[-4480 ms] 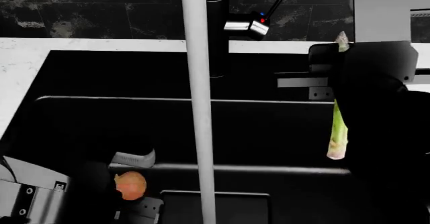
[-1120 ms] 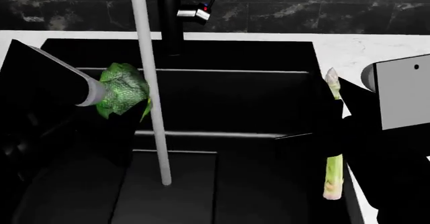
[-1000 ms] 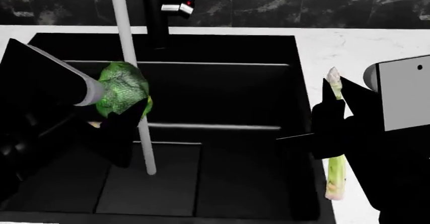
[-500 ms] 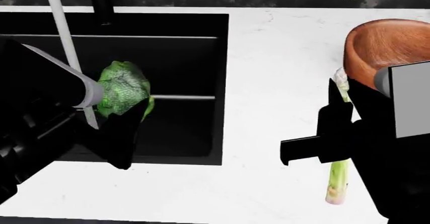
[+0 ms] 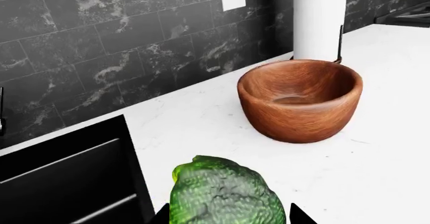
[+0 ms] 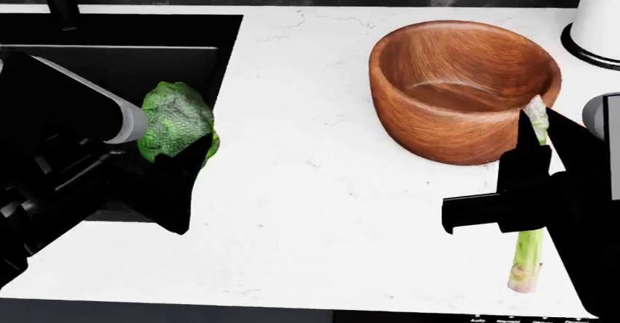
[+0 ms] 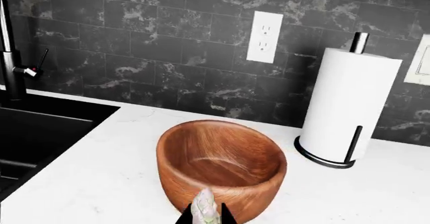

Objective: Pick the broccolis and asparaguss from the sink and place them in one bowl. Place the onion in the other bowl. Then turn off the sink faucet.

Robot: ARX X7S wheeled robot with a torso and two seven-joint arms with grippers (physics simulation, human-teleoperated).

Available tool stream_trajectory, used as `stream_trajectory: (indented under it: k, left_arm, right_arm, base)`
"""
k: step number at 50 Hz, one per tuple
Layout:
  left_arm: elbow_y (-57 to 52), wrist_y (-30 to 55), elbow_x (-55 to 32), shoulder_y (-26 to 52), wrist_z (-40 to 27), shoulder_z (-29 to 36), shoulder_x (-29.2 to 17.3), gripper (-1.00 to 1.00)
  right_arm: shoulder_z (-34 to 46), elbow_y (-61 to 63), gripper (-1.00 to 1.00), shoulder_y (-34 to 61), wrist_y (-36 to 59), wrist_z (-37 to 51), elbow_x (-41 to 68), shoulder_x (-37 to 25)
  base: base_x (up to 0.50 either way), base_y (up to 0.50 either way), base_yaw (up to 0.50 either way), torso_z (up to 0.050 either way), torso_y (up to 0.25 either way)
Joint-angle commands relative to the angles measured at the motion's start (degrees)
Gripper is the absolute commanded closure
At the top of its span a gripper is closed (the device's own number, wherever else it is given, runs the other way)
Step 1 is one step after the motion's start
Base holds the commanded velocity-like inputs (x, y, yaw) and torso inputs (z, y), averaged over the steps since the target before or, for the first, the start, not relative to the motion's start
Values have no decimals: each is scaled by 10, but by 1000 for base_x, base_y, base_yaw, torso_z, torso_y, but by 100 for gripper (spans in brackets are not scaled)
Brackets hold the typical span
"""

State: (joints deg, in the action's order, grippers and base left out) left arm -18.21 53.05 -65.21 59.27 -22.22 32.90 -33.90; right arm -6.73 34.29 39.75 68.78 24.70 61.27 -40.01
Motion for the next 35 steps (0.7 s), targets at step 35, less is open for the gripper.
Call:
stream_trajectory:
  k: [35]
  left_arm:
    - [29,-7,12,32,-13,-9,-2,100]
  right_arm:
    - [38,-15,100,10,-19,-20,-23,-16]
  base:
    - [373,-403,0,0,0]
